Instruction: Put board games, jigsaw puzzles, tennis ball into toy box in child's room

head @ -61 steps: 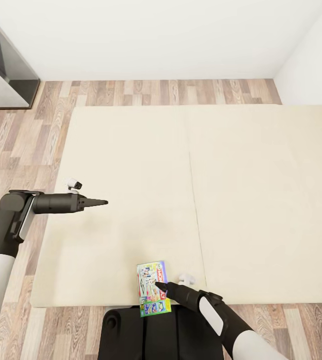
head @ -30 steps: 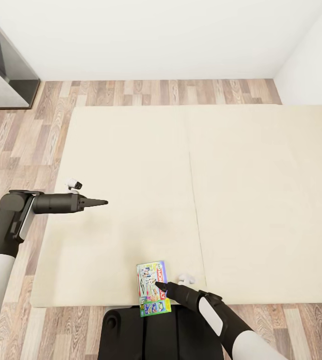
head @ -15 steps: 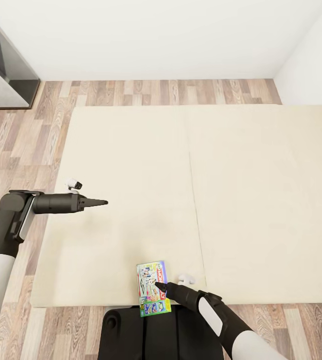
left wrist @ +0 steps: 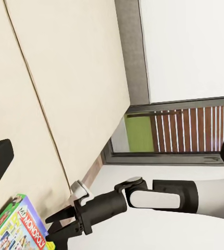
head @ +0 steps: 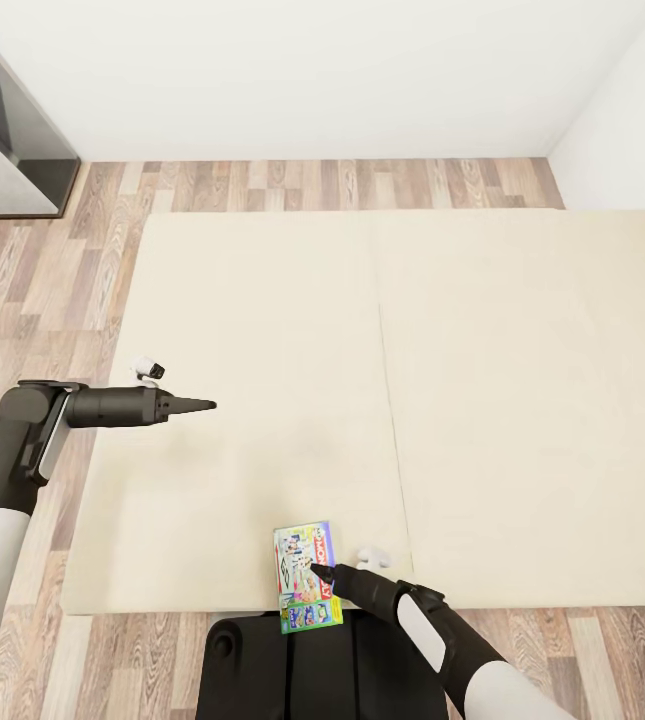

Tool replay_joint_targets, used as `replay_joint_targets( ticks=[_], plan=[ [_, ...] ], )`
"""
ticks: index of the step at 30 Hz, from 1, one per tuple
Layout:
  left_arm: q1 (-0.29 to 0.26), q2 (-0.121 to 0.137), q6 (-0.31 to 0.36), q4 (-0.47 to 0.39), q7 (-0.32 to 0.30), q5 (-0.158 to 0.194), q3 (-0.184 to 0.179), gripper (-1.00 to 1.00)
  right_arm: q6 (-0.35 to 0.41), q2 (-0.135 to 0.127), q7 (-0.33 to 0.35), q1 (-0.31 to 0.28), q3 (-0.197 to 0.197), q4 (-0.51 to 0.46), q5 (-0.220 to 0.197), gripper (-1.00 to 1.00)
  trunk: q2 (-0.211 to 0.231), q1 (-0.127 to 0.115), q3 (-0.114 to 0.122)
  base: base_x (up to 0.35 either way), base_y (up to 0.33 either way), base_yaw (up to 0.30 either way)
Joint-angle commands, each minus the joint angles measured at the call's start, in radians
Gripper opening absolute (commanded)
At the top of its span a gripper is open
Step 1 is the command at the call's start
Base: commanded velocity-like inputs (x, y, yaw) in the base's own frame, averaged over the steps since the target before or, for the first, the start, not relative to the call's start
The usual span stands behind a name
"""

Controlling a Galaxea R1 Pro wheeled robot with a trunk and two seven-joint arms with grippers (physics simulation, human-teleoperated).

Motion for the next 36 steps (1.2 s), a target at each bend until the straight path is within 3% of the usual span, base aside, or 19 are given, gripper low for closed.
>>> replay_joint_targets(
  ticks=[1,36],
  plan=[
    [0.000,0.000,0.011,0.000,-0.004,0.000,0.000,1.00,0.005,0.000,-0.001,0.000,0.002,-0.001,-0.009,1.00,-0.001,0.001,-0.001,0.000,0.000,0.000],
    [0.000,0.000,0.011,0.000,-0.004,0.000,0.000,1.00,0.004,0.000,-0.001,0.000,0.003,-0.001,-0.011,1.00,-0.001,0.001,-0.033,0.000,0.000,0.000]
  ],
)
